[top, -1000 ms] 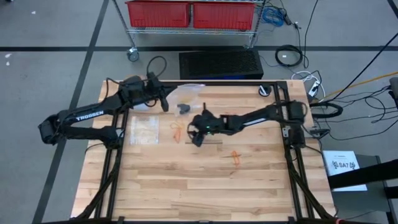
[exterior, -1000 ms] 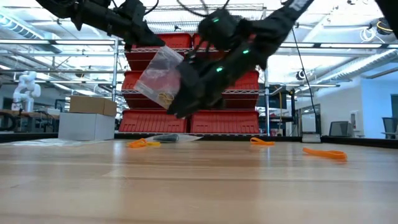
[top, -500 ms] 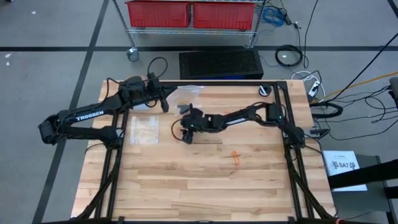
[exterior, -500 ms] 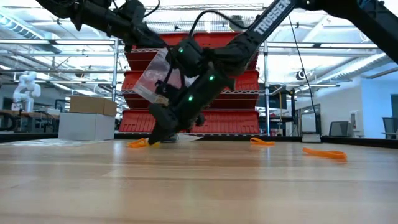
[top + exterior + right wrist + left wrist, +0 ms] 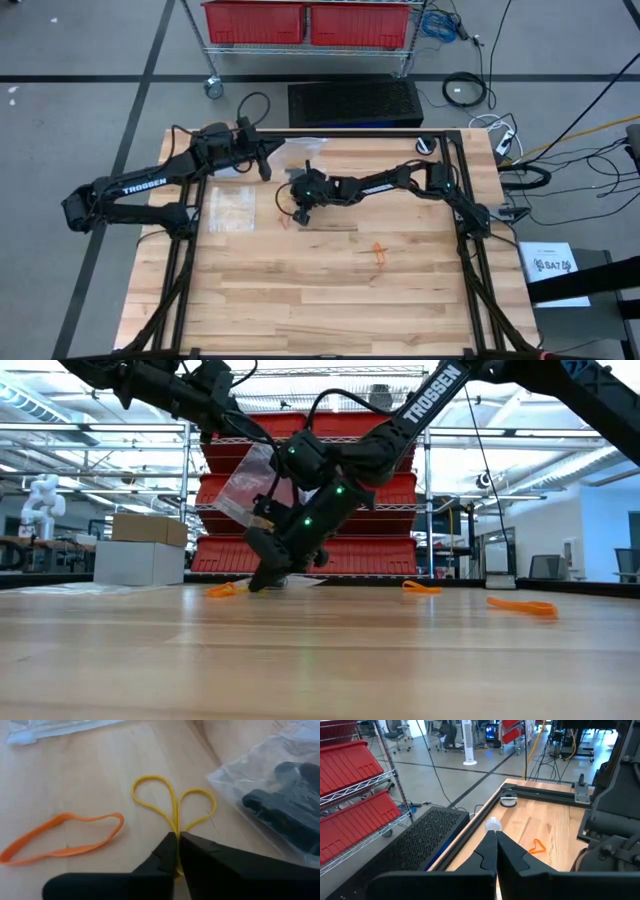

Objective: Sort rubber bands
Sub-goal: Put the yellow rubber band into the transparent zip bag

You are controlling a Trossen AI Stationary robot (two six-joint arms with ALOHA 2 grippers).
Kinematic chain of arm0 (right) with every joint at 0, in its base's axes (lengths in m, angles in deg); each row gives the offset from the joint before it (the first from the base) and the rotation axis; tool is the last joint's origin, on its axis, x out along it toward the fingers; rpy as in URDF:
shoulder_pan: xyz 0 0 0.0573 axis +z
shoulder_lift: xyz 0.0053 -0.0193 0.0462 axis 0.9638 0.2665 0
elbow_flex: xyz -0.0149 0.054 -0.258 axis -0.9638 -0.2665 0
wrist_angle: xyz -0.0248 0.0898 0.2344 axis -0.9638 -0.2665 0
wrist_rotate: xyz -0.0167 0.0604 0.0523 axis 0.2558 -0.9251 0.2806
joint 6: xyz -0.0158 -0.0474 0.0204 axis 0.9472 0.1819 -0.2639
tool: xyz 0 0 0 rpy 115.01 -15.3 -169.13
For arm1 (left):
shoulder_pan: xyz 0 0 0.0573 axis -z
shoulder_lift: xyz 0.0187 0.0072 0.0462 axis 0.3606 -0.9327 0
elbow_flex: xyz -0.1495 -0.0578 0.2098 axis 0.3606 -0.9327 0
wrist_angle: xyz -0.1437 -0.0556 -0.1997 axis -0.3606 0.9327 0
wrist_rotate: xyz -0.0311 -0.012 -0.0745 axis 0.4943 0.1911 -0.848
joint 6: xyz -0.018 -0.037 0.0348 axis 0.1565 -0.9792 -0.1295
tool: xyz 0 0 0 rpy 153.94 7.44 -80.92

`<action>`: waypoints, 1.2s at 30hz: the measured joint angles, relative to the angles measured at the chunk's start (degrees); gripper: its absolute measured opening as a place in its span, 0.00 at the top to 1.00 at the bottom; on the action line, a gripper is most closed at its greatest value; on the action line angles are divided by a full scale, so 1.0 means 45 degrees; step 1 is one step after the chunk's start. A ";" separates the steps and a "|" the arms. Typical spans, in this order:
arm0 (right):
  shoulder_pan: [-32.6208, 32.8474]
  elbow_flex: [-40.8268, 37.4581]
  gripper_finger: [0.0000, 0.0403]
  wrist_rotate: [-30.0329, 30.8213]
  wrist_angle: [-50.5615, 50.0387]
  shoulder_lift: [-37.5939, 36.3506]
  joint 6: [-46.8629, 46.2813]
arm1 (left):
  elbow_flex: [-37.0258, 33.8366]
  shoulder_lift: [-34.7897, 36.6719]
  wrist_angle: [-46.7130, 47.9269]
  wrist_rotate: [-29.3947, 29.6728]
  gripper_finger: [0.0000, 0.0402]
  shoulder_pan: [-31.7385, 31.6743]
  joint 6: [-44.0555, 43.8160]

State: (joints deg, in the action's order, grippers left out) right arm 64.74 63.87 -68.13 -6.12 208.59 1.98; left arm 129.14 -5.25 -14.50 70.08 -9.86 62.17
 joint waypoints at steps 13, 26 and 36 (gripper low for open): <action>0.0306 -0.0116 1.00 -0.0407 -0.2831 -0.2522 0.0559 | 0.0000 0.0000 -0.0141 -0.0008 1.00 0.0000 0.0005; 0.0716 -0.0083 1.00 0.1122 -0.3690 -0.6685 0.1959 | 0.0000 -0.0009 -0.0155 -0.0768 1.00 0.0002 -0.0258; 0.0695 -0.0073 1.00 0.2950 -0.3823 -0.8709 0.3186 | 0.0000 -0.0108 -0.0030 -0.1188 1.00 0.0278 -0.0329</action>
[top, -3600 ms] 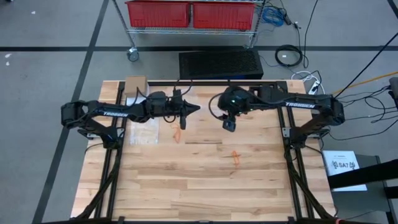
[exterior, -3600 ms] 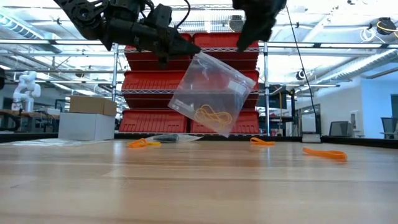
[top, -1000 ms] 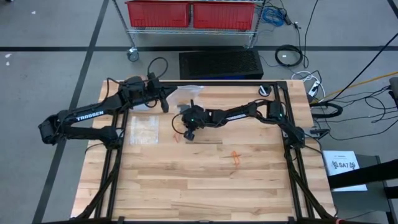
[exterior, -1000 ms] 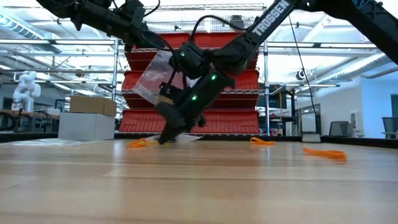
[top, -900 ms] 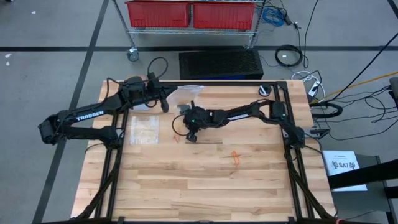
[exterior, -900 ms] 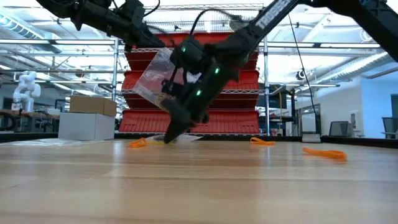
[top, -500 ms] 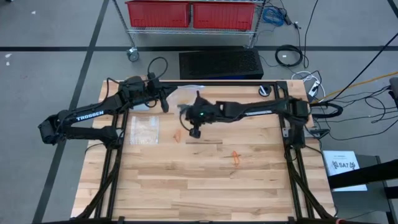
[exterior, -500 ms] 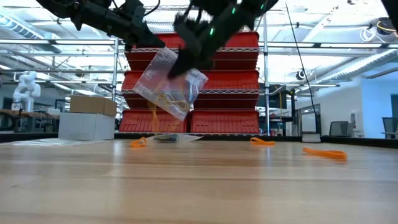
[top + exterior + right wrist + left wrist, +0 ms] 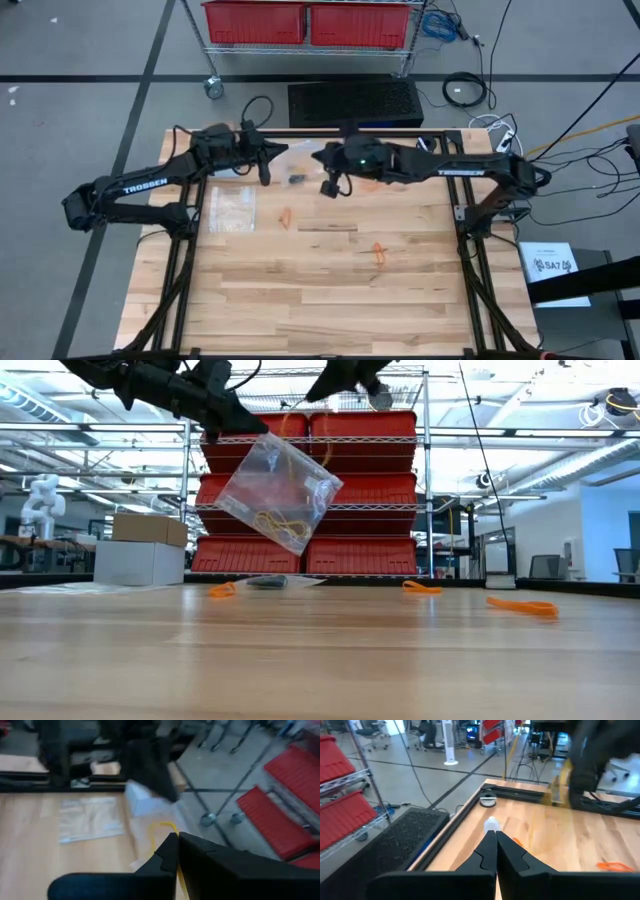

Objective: Sort rubber bands
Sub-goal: Put the yellow rubber band into the transparent zip bag

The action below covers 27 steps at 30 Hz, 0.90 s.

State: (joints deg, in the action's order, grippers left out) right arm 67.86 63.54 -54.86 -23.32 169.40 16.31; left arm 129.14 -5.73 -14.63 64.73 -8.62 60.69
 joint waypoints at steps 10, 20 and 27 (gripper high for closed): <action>-0.0076 0.0614 1.00 0.1185 0.0003 -0.0432 0.0933 | -0.0002 -0.0028 -0.0110 -0.0245 1.00 0.0822 -0.0022; -0.0078 0.0894 1.00 0.1417 -0.0094 -0.0437 0.1285 | 0.0000 -0.0028 -0.0795 -0.0134 1.00 0.1294 -0.0115; -0.0078 0.0899 1.00 0.1413 -0.0166 -0.0437 0.1285 | 0.0000 -0.0028 -0.1006 -0.0090 1.00 0.1286 -0.0341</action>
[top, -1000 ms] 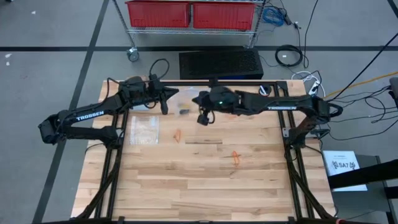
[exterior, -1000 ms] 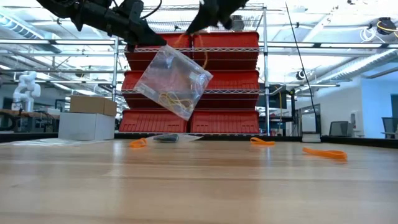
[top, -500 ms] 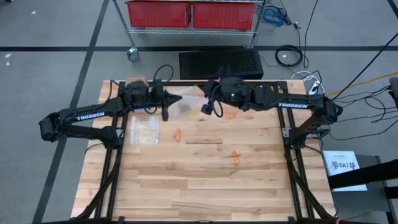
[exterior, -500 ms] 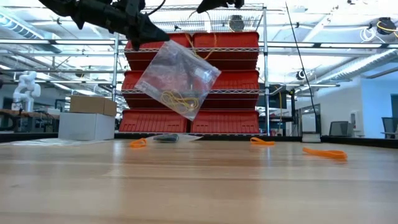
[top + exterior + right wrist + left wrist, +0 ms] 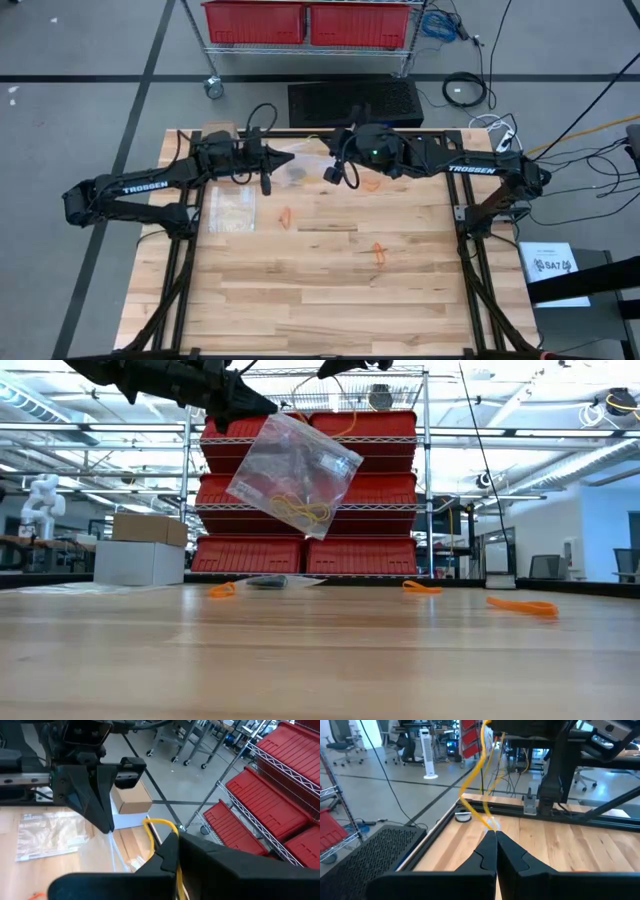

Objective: Sort rubber bands
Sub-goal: Put the yellow rubber band into the transparent zip bag

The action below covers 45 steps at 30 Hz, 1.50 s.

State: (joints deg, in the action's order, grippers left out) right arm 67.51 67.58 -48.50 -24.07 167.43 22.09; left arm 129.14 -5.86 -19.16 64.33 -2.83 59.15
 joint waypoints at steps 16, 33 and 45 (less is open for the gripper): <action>-0.0199 0.0005 1.00 -0.1390 -0.2500 0.0590 -0.1268 | -0.0005 0.0000 -0.0148 -0.0108 1.00 0.0005 0.0000; -0.0690 0.0005 1.00 -0.3835 -0.2876 0.1380 -0.1765 | -0.0003 0.0000 -0.0149 -0.0520 1.00 0.0253 0.0102; -0.0782 0.0005 0.99 -0.5089 -0.2597 0.2167 -0.1919 | -0.0005 0.0000 -0.0183 -0.0476 1.00 0.0253 0.0083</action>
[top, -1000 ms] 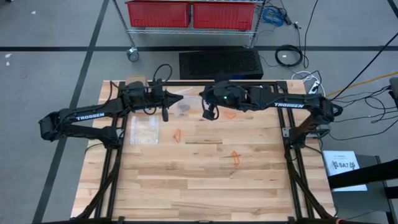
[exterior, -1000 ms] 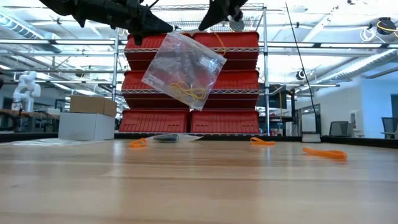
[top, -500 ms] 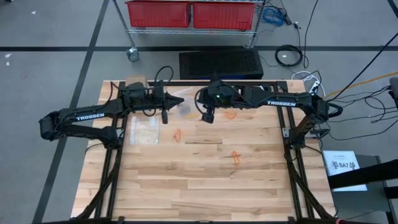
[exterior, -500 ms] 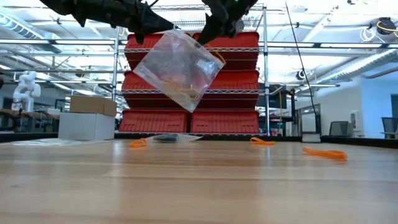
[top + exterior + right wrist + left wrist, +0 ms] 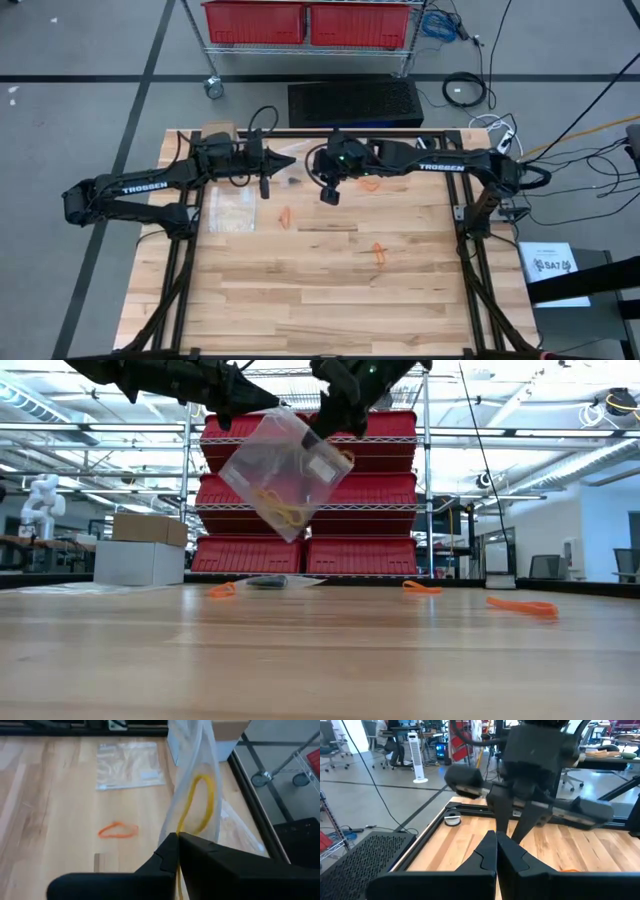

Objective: Sort rubber bands
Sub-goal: Put the yellow rubber band into the transparent zip bag, then close the transparent zip bag

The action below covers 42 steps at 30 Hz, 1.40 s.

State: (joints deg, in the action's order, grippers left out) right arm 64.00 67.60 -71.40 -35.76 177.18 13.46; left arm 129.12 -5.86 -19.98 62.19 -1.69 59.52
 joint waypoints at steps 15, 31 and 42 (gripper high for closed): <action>0.0000 0.1733 0.68 0.0067 -0.1594 -0.0287 0.0062 | 0.0000 -0.0578 0.0321 0.0136 1.00 0.0013 0.0005; -0.0345 0.2378 0.69 -0.0761 -0.6685 -0.1358 -0.0595 | -0.0857 -0.0998 -0.1359 0.0117 1.00 0.0364 -0.0426; -0.0118 -0.7907 0.69 -0.0113 0.4475 -0.5970 -0.2689 | -0.1559 0.0877 -0.1508 0.0127 1.00 0.0321 -0.0665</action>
State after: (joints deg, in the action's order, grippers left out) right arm 63.46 32.02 -71.91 -15.62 150.32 1.36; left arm 122.10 -1.91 -26.77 62.76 -0.25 56.53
